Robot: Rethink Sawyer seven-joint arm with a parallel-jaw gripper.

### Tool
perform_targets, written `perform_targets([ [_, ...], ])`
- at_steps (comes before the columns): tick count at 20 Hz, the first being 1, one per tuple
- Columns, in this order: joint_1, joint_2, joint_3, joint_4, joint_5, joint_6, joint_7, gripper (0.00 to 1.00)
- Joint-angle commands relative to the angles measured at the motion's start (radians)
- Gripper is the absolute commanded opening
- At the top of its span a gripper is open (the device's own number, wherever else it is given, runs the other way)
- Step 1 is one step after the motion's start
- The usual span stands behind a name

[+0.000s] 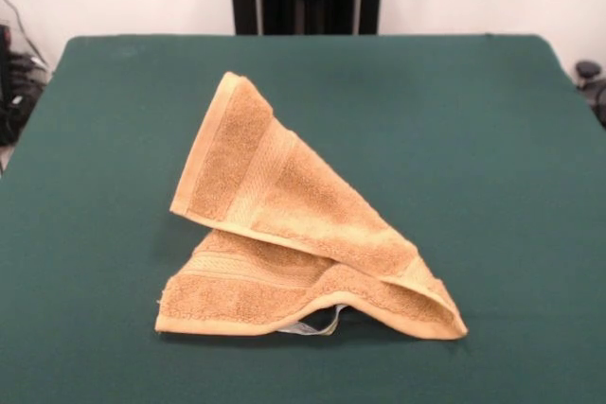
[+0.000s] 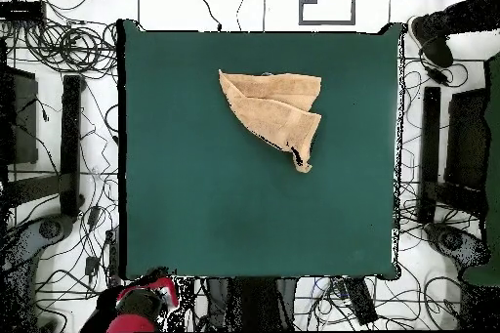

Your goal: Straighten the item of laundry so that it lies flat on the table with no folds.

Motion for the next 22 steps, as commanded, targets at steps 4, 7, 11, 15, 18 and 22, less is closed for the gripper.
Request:
perform_targets([
  [4, 0.009, 0.088, -0.022, -0.037, 0.038, 0.114, 0.279, 0.00],
  [7, -0.005, 0.092, -0.016, -0.049, 0.042, 0.131, 0.255, 0.00],
  [11, -0.020, 0.107, -0.006, -0.059, 0.050, 0.141, 0.243, 0.00],
  [15, -0.015, 0.106, -0.003, -0.061, 0.059, 0.156, 0.250, 0.00],
  [18, 0.003, 0.115, -0.005, -0.066, 0.060, 0.153, 0.277, 0.00],
  [22, 0.017, 0.125, -0.007, -0.072, 0.067, 0.148, 0.296, 0.00],
])
